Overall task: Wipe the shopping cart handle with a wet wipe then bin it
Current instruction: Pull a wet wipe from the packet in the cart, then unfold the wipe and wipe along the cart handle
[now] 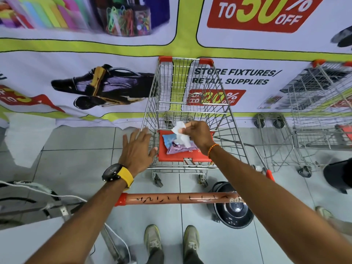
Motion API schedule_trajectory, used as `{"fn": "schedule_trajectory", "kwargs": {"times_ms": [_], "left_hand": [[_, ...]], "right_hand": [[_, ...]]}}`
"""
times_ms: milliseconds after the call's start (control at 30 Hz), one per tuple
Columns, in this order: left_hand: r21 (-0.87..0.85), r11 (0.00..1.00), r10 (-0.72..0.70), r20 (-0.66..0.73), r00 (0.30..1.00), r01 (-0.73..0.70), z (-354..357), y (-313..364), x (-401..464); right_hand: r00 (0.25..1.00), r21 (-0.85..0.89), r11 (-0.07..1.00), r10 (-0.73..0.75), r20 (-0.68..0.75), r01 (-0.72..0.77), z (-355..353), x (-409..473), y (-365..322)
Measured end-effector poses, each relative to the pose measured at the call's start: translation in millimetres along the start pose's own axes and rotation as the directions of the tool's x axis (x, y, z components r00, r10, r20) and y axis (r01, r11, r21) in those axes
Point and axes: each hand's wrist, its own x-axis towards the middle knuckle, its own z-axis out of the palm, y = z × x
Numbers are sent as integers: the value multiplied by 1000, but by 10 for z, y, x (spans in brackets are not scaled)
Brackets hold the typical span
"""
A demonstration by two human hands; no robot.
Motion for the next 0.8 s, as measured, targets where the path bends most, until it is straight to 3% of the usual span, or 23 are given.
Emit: {"fn": "schedule_trajectory", "kwargs": {"times_ms": [100, 200, 300, 367, 567, 800], "left_hand": [[-297, 952, 51, -69, 996, -69, -117, 195, -117], [-628, 777, -113, -86, 990, 34, -303, 436, -234], [-788, 612, -195, -62, 979, 72, -527, 632, -275], [-832, 554, -195, -91, 977, 33, -681, 713, -273], [-845, 533, -175, -164, 971, -46, -891, 721, -257], [-951, 306, -175, -10, 985, 45, -965, 653, -354]], "right_hand": [[999, 147, 989, 29, 16, -31, -3, -165, -141], [999, 188, 982, 17, 35, -23, 18, -352, -306], [998, 173, 985, -27, 57, 17, 22, -529, -486], [994, 147, 988, -58, 96, 44, 6, -654, -614], [983, 98, 990, -111, 144, 98, -41, -931, -904], [972, 365, 931, -97, 213, 12, -57, -1163, -1023]]}}
